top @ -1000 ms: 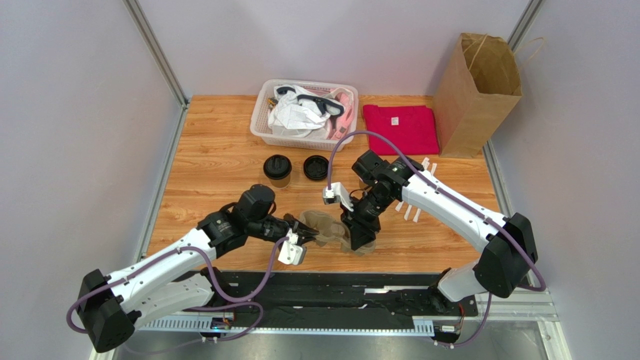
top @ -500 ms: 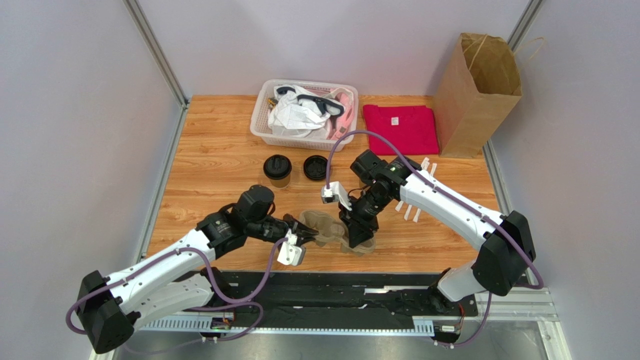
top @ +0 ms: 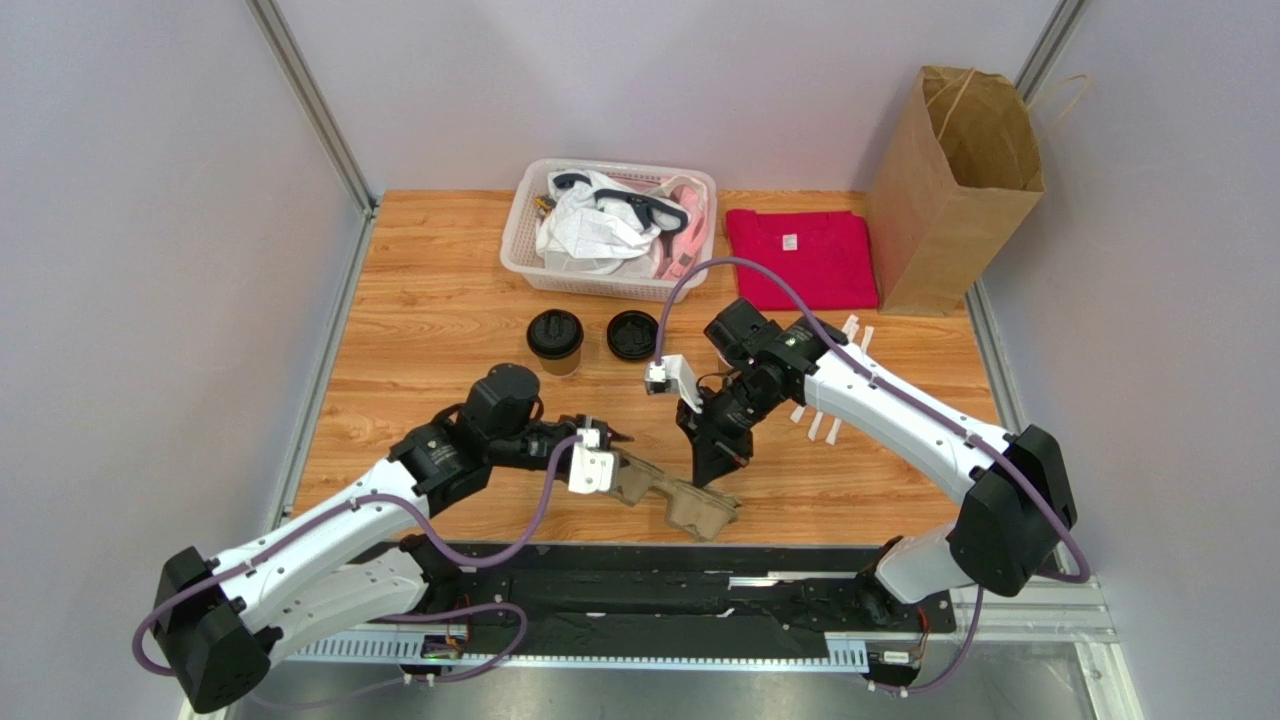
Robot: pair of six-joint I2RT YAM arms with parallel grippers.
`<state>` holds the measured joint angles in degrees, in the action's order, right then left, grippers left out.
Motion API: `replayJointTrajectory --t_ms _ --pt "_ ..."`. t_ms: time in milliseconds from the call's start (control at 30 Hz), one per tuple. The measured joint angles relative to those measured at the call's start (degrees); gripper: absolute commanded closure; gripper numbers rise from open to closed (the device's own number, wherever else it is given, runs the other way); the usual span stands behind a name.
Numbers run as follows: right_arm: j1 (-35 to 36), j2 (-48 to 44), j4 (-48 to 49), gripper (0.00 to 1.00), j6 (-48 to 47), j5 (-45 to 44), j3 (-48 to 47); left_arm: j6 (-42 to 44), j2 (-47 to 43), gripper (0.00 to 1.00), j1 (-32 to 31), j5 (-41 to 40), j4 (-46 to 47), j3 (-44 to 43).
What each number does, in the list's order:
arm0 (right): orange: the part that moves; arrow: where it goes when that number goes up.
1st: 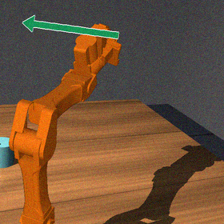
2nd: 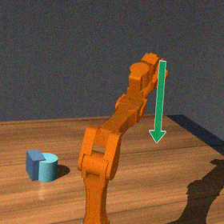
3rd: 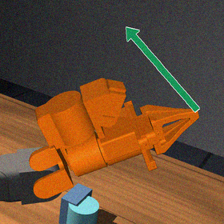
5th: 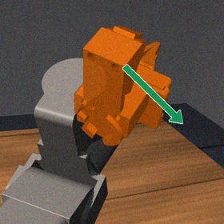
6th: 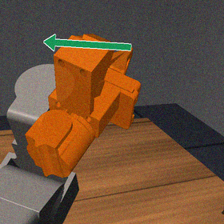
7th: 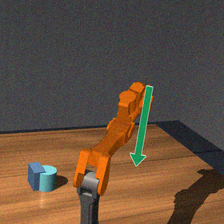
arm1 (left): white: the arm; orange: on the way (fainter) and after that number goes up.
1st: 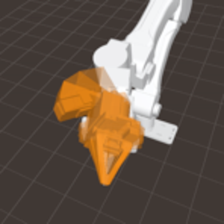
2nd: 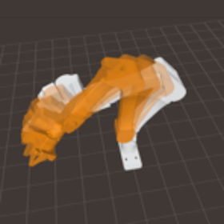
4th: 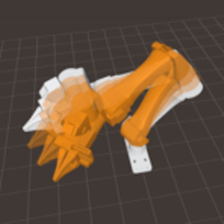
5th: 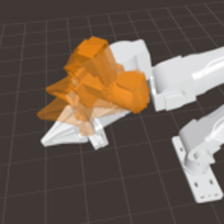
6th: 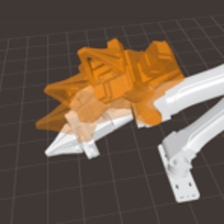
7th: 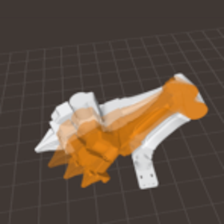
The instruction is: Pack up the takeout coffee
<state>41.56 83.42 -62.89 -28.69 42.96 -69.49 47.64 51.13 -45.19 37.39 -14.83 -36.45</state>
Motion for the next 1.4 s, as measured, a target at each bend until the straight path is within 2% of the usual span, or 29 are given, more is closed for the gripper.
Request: replayJointTrajectory --t_ms 67,100,200,300,400,533,600,833,1067,1200,1400 --pt "-1.0 -1.1 2.5 1.00 4.0 0.0 2.0 -5.9 -1.2 0.37 1.1 -3.0 1.3 0.0" --pt "-1.5 -1.5 3.5 1.00 5.6 -0.2 2.8 -9.1 -2.3 0.24 1.4 -4.8 1.9 0.0" --pt "-2.8 -2.9 7.6 1.00 12.5 -1.5 5.2 -17.8 -6.6 0.17 1.8 -10.6 3.5 0.4" --pt "-3.2 -3.7 11.5 1.00 18.7 -2.7 6.6 -25.3 -10.2 0.17 1.8 -12.7 4.2 0.4" --pt "-3.2 -3.9 14.6 1.00 23.7 -2.8 6.9 -27.0 -12.0 0.21 0.5 -11.1 4.6 0.7" --pt "-3.2 -3.9 17.7 1.00 28.1 -2.6 6.9 -19.9 -12.6 0.27 -7.2 -10.4 5.7 3.9" --pt "-3.2 -3.9 18.4 1.00 29.5 -2.6 6.9 -12.8 -11.1 0.30 -10.5 -9.1 5.8 5.6" --pt "-3.1 -3.9 19.1 1.00 31.3 -2.6 6.9 1.9 0.6 0.32 -12.9 -8.3 9.7 6.2" --pt "-2.2 -3.4 19.0 1.00 31.3 -3.3 6.9 7.6 7.4 0.40 -13.6 -7.2 13.5 4.4" --pt "-1.4 -2.8 19.0 1.00 31.3 -3.9 6.9 9.5 9.0 0.52 -13.7 -6.4 14.6 3.7" --pt "-1.1 -2.3 18.9 1.00 31.3 -4.3 6.8 13.2 11.5 0.63 -14.1 -5.2 13.5 2.5"
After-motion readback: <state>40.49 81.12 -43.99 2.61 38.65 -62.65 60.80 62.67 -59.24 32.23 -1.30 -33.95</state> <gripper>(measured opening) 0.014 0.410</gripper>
